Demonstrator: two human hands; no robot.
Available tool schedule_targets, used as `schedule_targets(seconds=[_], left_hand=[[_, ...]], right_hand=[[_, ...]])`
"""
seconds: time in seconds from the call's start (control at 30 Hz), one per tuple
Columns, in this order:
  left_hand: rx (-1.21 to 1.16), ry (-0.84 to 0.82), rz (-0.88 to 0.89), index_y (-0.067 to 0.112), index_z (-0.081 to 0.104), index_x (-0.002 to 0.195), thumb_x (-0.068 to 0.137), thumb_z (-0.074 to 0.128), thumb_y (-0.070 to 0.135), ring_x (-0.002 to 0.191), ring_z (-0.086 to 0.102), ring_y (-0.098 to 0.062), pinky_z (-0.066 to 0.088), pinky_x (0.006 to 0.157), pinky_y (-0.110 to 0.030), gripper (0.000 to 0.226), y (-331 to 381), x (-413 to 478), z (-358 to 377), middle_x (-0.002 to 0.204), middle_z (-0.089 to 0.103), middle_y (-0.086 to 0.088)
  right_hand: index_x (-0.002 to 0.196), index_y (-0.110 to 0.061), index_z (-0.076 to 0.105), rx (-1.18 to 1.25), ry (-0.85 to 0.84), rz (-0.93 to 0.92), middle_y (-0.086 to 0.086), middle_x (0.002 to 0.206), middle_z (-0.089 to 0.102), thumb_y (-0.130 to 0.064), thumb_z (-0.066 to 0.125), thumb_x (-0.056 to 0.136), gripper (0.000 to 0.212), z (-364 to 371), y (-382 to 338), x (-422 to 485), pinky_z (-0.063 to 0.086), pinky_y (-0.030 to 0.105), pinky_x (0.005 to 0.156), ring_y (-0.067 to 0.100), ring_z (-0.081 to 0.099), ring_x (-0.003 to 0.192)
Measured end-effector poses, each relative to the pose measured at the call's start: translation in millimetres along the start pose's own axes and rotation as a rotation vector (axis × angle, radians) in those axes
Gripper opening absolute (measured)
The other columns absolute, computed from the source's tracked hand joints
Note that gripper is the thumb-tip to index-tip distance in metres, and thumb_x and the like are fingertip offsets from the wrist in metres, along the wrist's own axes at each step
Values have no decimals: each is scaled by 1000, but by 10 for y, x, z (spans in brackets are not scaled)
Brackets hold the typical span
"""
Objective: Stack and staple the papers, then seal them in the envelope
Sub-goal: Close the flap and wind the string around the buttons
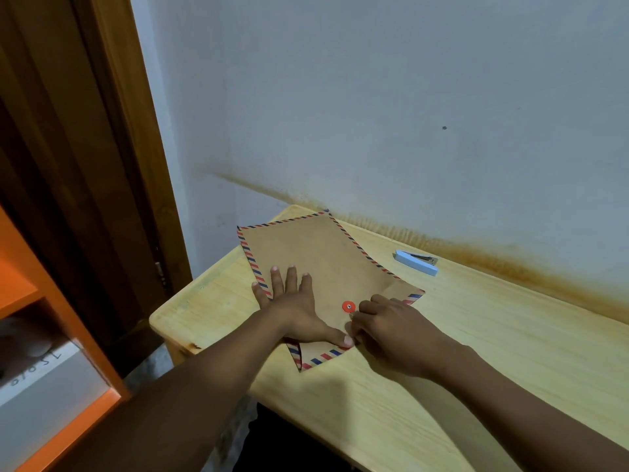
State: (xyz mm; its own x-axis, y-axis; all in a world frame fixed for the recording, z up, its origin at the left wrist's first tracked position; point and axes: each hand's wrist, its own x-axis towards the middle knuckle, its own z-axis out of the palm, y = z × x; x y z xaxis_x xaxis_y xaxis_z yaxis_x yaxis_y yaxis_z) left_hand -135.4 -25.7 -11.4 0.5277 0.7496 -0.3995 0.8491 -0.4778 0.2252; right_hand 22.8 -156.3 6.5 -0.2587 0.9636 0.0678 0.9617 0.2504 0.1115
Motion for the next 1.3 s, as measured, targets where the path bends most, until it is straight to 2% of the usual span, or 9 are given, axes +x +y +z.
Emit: schedule_targets(seconds=[0.2,0.37,0.53,0.63,0.77,1.0,1.07,1.17,1.3], left_hand=[[-35,38,25,23,-13,161,55,60,95,145,-40,-37,-19,114,-70,148,-49,35,40,166,-32,-8],[-49,15,74,21,-16,161,57,64,93,144,-43,-36,-20,114,-69,149,-96,13,14,164,-34,-8],[-54,26,84,22,-16,161,57,64,92,143,-44,-36,-21,114,-69,149,-105,19,41,164,-36,-8],[-47,28,89,22,-17,161,57,63,93,142,-45,-36,-20,113,-70,149,-109,25,46,163,-36,-9],[-48,34,93,21,-17,160,57,64,92,142,-45,-37,-19,113,-71,149,-108,22,51,163,-36,-9],[-53,40,97,21,-16,161,56,63,93,142,-44,-37,-19,113,-71,150,-111,47,68,164,-35,-10],[-52,39,94,21,-16,161,56,63,93,143,-44,-36,-19,113,-71,150,-111,50,67,164,-34,-10],[-53,40,92,20,-16,161,56,64,92,143,-44,-36,-18,113,-71,150,-101,49,64,164,-34,-9],[-49,37,81,21,-16,161,57,63,93,142,-45,-36,-20,113,-71,149,-103,47,61,164,-35,-9]], right_hand=[[100,-24,68,25,-122,27,-1,93,58,-34,57,90,18,-114,5,217,50,37,69,19,53,89],[91,-19,69,81,-208,69,2,92,57,-27,61,86,13,-194,63,422,52,40,70,21,55,86],[87,-25,67,164,-262,125,-4,89,56,-16,58,89,13,-189,200,630,43,29,67,15,54,81],[86,-24,68,260,-252,171,-13,81,60,-13,60,91,15,-203,259,724,46,22,65,8,58,75],[84,-24,66,375,-258,233,-21,71,60,-17,68,92,11,-164,343,830,34,11,59,-6,56,65],[85,-21,74,468,-252,334,-11,81,73,-28,75,88,7,-85,495,894,48,19,71,5,66,78],[83,-21,72,500,-250,389,-11,77,72,-27,75,88,8,-74,545,851,51,20,69,5,67,75],[82,-20,71,474,-214,422,-15,72,68,-28,75,88,10,-55,579,791,46,17,61,3,64,70],[82,-22,68,481,-179,338,-17,75,65,-28,73,89,10,-19,455,840,44,18,65,4,62,74]])
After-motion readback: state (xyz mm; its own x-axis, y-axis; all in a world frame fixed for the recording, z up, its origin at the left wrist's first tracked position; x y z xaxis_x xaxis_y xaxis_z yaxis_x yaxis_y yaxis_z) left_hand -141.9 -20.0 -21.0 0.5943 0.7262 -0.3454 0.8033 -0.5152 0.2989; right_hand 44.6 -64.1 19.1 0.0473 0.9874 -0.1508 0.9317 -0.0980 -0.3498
